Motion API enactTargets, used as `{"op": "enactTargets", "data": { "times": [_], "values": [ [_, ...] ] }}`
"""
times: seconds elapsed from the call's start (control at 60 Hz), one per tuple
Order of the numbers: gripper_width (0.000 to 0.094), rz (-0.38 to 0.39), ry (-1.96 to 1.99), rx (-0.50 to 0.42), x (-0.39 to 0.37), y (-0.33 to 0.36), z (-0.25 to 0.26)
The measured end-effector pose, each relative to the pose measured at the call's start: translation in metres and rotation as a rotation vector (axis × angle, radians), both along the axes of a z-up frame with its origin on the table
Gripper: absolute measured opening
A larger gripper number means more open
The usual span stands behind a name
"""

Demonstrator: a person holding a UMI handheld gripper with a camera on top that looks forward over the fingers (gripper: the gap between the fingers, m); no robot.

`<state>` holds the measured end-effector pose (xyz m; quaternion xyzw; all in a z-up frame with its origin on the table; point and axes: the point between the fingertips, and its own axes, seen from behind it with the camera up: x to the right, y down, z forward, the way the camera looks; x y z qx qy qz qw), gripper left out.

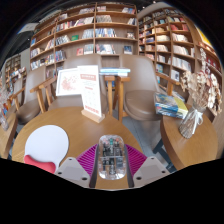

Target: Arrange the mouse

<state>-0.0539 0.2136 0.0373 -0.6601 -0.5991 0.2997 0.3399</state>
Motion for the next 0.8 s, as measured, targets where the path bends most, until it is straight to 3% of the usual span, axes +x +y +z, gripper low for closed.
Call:
{"op": "enactTargets", "data": {
  "times": [0.15, 0.283, 0.483, 0.617, 0.8],
  "values": [
    [0.0427, 0.043, 0.064, -0.047, -0.002, -0.07, 0.058],
    [0.0427, 0.09, 0.078, -0.084, -0.011, -0.152, 0.074],
    [0.0427, 0.13, 0.015, -0.092, -0.03, -0.249, 0.029],
    [0.043, 0.138, -0.035, -0.009, -0.04, -0.269, -0.015],
    [0.0477, 0.113, -0.047, -0.001, -0.043, -0.273, -0.046]
  ]
}}
